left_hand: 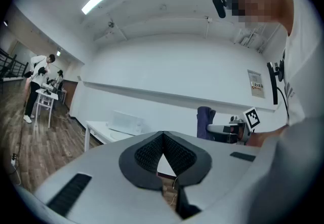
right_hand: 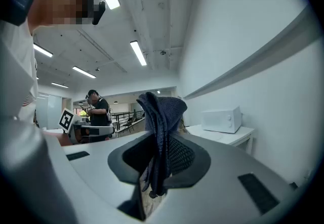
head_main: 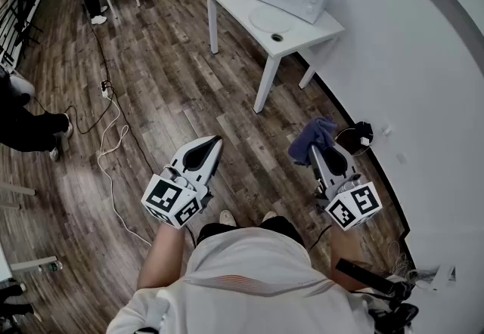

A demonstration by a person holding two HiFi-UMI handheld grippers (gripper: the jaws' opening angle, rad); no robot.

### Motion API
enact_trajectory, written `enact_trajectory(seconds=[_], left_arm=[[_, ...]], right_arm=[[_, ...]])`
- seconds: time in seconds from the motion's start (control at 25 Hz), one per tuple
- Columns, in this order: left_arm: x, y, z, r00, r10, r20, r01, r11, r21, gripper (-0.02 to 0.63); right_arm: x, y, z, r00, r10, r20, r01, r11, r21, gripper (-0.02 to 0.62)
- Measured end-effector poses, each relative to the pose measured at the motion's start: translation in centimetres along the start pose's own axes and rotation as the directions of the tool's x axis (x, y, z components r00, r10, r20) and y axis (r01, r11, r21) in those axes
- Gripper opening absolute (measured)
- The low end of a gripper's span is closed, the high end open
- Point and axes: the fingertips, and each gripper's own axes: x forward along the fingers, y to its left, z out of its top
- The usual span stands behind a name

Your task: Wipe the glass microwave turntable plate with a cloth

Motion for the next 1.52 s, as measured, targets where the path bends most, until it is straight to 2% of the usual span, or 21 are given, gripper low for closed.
enact_trajectory(seconds=[0.36,0.68,1.04,1.52], left_arm=[[1.2,4.0,0.9,1.000,-0.013,0.011,0.013,1.000,0.024,0.009],[4.5,6.2,1.1,1.000,-0.029,0.004,0.029,0.999,0.023,0.009],[12.6,9.0,2.3,0.999,-0.036,-0.002,0.036,0.999,0.034,0.009],[25.5,12.0,3.4,0.999,0.026,-0.022,-0.025,0.999,0.039,0.009]], right_arm=[[3.7,-0.3,0.0,1.000,-0.022,0.000,0.022,1.000,0.004,0.066],[6.6,-2.7,-0.4,1.000,-0.013,0.000,0.013,1.000,0.014,0.066],[11.2,-9.9,0.7,1.000,-0.003,0.013,0.002,1.000,0.023,0.066],[17.5,-23.0,2.4,0.999,0.040,0.033,-0.042,0.998,0.050,0.066]])
